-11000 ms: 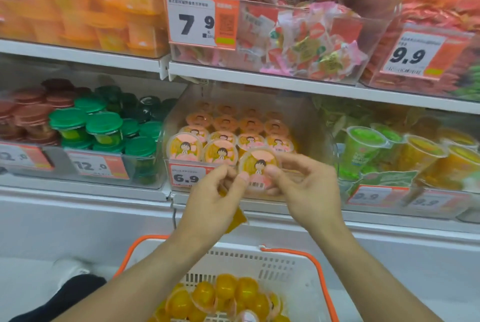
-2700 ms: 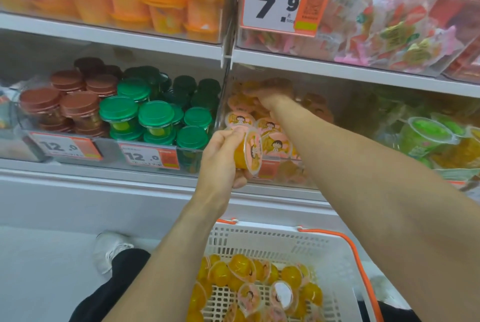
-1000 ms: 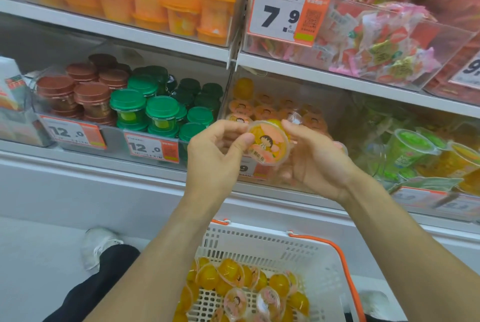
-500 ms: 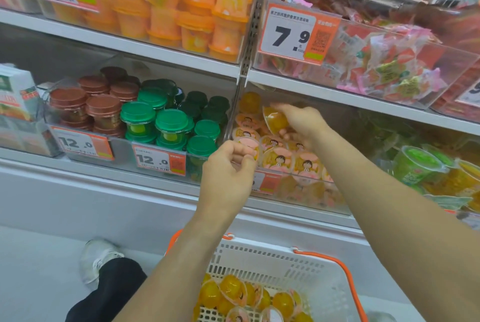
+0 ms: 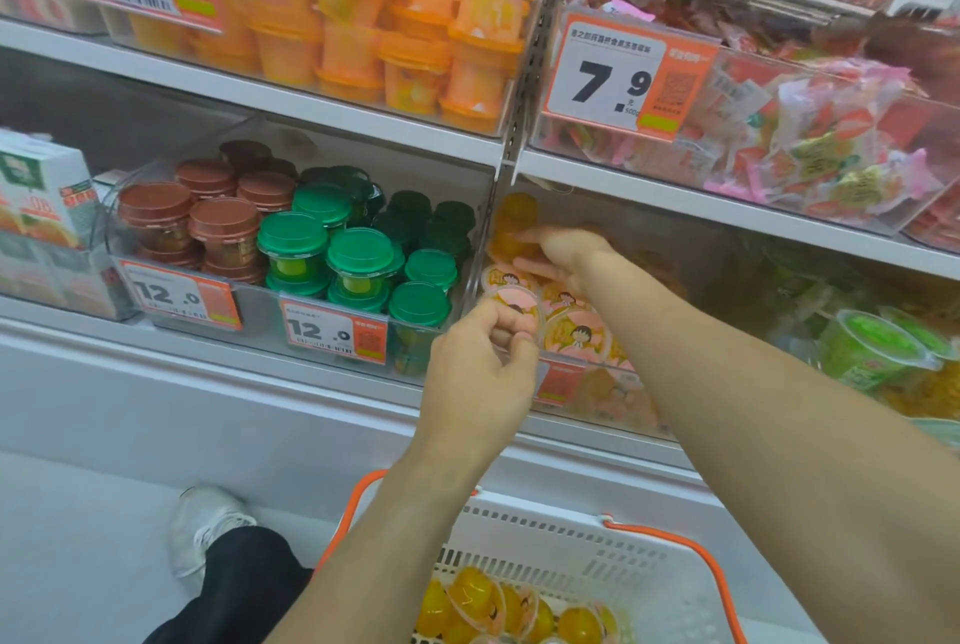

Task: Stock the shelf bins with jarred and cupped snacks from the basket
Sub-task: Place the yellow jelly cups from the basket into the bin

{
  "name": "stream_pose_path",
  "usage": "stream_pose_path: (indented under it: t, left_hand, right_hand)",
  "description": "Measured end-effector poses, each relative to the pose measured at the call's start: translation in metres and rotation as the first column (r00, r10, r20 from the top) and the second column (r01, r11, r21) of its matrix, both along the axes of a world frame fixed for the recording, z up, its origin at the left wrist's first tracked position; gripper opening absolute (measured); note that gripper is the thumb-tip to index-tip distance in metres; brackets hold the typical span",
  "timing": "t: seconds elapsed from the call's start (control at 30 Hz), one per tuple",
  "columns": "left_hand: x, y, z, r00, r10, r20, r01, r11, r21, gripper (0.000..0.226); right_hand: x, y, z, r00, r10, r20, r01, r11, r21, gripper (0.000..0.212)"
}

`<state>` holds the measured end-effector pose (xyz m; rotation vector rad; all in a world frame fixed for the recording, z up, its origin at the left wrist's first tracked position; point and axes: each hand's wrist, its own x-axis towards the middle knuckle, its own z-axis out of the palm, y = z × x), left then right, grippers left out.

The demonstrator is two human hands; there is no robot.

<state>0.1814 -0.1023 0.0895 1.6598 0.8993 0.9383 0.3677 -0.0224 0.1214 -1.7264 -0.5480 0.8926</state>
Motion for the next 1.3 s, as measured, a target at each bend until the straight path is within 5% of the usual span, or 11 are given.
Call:
stream_pose_path:
  t: [0.3, 0.5, 0.63, 0.8, 0.87, 0.93, 1.0, 1.2, 1.3]
  left_hand:
    - [-0.002, 0.000, -0.002, 0.999, 0.005, -0.039, -0.004, 1.000, 0.031, 0.010]
    - [-0.005, 0.002, -0.007, 0.997, -0.015, -0.081, 0.020, 0.998, 0.052, 0.011]
    - [-0.002, -0.012, -0.015, 0.989, -0.060, -0.135, 0.073, 0.993, 0.094, 0.014]
    - [0.018, -0.047, -0.068, 0.950, -0.095, -0.299, 0.118, 0.991, 0.060, 0.015]
    - [0.021, -0.069, -0.113, 0.783, -0.187, -0.593, 0.301, 0.948, 0.100, 0.014]
    - [0.014, -0.095, -0.168, 0.468, -0.267, -0.842, 0.501, 0.865, 0.005, 0.016]
    - [0.000, -0.119, -0.222, 0.261, -0.376, -0.889, 0.528, 0.827, -0.195, 0.028]
    - [-0.042, -0.175, -0.348, -0.131, -0.465, -0.876, 0.445, 0.762, -0.471, 0.091]
    - [-0.038, -0.174, -0.355, -0.103, -0.585, -0.805, 0.404, 0.715, -0.571, 0.095]
  right_hand:
    - [-0.007, -0.002, 0.008, 1.000, -0.006, 0.030, 0.007, 0.999, -0.038, 0.042]
    - [-0.014, -0.052, 0.024, 0.977, -0.138, 0.161, 0.119, 0.986, 0.120, 0.012]
    - [-0.046, -0.121, 0.034, 0.996, -0.082, 0.017, 0.071, 0.933, 0.353, 0.003]
    - [-0.068, -0.206, -0.020, 0.976, -0.120, -0.182, 0.188, 0.887, 0.421, 0.009]
    - [-0.072, -0.237, -0.078, 0.938, -0.281, -0.204, 0.337, 0.877, 0.343, 0.009]
    - [-0.079, -0.268, -0.151, 0.886, -0.416, -0.203, 0.448, 0.882, 0.149, 0.007]
    - [-0.088, -0.300, -0.217, 0.874, -0.440, -0.205, 0.429, 0.898, -0.094, 0.007]
    - [-0.089, -0.374, -0.331, 0.985, -0.164, -0.059, 0.105, 0.827, -0.553, 0.006]
    - [-0.091, -0.385, -0.340, 0.967, -0.113, -0.228, -0.063, 0.762, -0.645, 0.016]
